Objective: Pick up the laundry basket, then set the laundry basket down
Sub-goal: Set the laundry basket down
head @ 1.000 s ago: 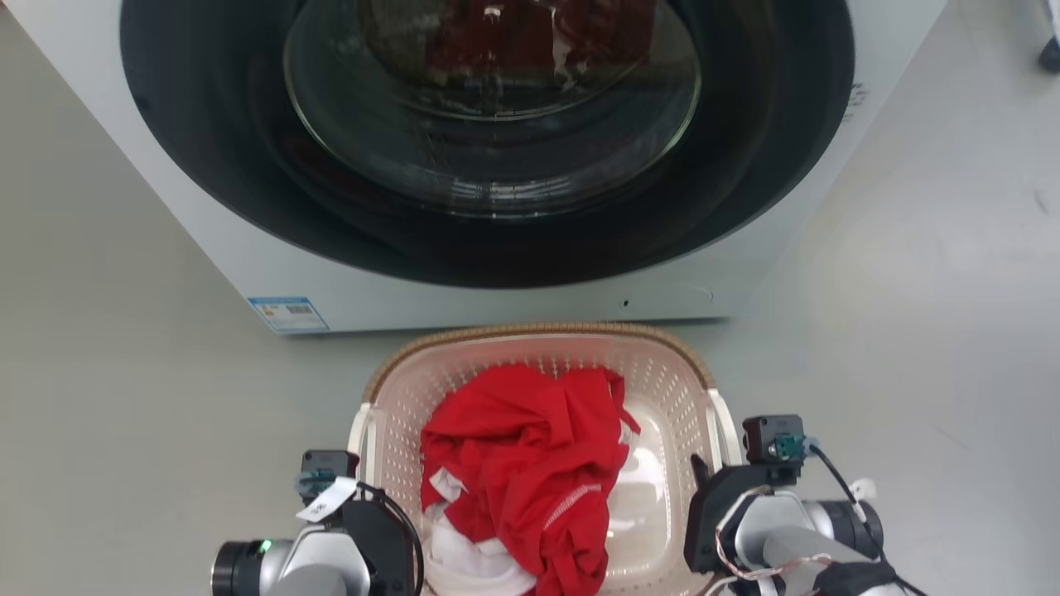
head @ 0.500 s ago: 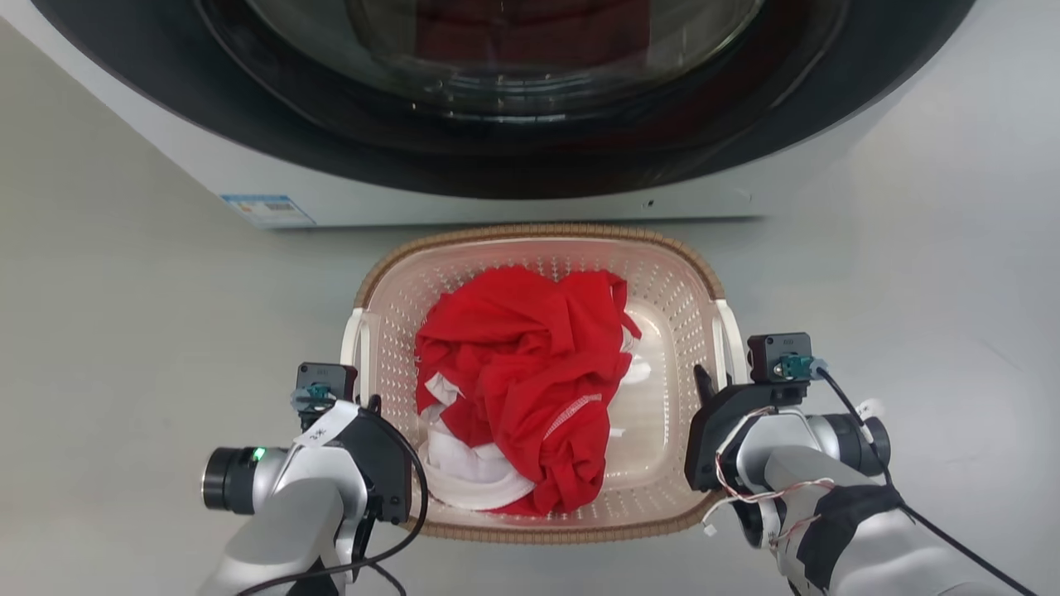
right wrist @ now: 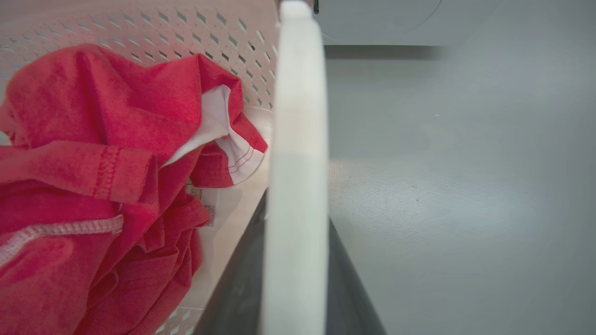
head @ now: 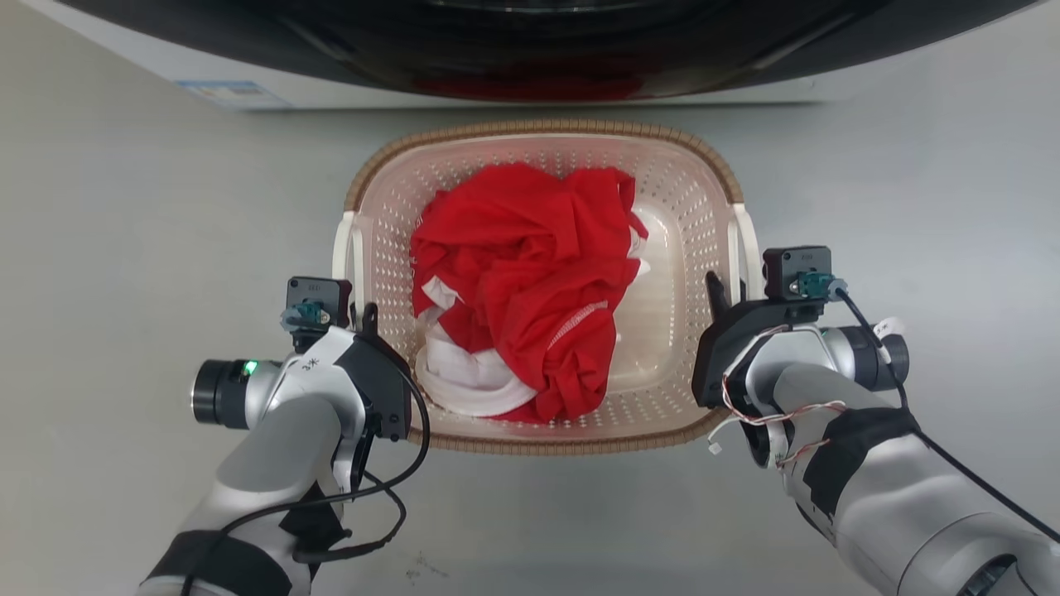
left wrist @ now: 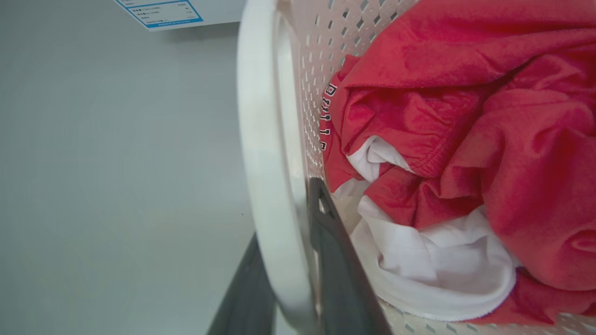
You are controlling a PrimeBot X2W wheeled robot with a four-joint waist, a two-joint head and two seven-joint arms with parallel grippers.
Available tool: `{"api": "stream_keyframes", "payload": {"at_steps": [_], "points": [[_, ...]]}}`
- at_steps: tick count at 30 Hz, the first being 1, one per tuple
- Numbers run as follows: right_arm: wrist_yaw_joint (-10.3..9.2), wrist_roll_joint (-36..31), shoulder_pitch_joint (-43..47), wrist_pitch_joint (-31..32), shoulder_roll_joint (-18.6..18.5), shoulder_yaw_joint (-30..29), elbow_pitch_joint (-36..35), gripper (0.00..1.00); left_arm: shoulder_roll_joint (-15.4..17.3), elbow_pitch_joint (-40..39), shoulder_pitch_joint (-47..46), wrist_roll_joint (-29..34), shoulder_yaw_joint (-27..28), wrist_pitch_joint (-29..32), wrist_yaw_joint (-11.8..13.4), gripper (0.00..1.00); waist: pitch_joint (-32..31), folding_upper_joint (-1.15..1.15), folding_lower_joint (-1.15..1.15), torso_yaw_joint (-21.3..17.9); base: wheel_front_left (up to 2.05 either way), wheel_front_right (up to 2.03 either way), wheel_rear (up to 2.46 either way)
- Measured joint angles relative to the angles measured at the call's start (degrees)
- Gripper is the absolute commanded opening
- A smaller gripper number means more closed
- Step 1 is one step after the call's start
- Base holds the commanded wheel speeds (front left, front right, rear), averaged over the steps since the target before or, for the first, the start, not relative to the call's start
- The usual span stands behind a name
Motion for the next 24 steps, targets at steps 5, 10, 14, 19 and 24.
{"api": "stream_keyframes", "payload": {"at_steps": [5, 10, 14, 19, 24], "points": [[0.22, -0.4, -1.7, -0.7, 0.0, 0.0, 1.0, 0.00, -0.1, 0.2, -1.6, 0.4, 0.0, -0.5, 0.0, 0.00, 3.8, 0.00, 0.00, 0.5, 0.00, 0.00, 0.00], [0.23, -0.4, -1.9, -1.3, 0.0, 0.1, 1.2, 0.00, -0.4, 0.8, -2.1, 0.4, -0.1, -1.3, -0.1, 0.00, 6.1, 0.00, 0.00, 1.1, 0.00, 0.00, 0.00], [0.23, -0.5, -3.2, -1.8, 0.0, 0.1, 1.2, 0.00, -0.4, 1.1, -3.1, 0.4, 0.1, -2.0, -0.1, 0.00, 7.0, -0.01, -0.01, 1.6, 0.00, 0.00, 0.00], [0.23, -0.7, -3.9, -2.3, -0.1, 0.2, 1.2, 0.00, -0.4, 1.5, -4.3, 0.4, 0.2, -2.8, -0.3, 0.00, 7.7, -0.01, -0.01, 1.8, 0.00, 0.00, 0.00], [0.23, -1.1, -5.0, -2.5, -0.1, 0.5, 1.2, 0.00, -0.4, 2.0, -5.2, 0.4, 0.3, -3.3, -0.4, 0.00, 8.5, -0.01, -0.01, 1.9, 0.00, 0.00, 0.00]]}}
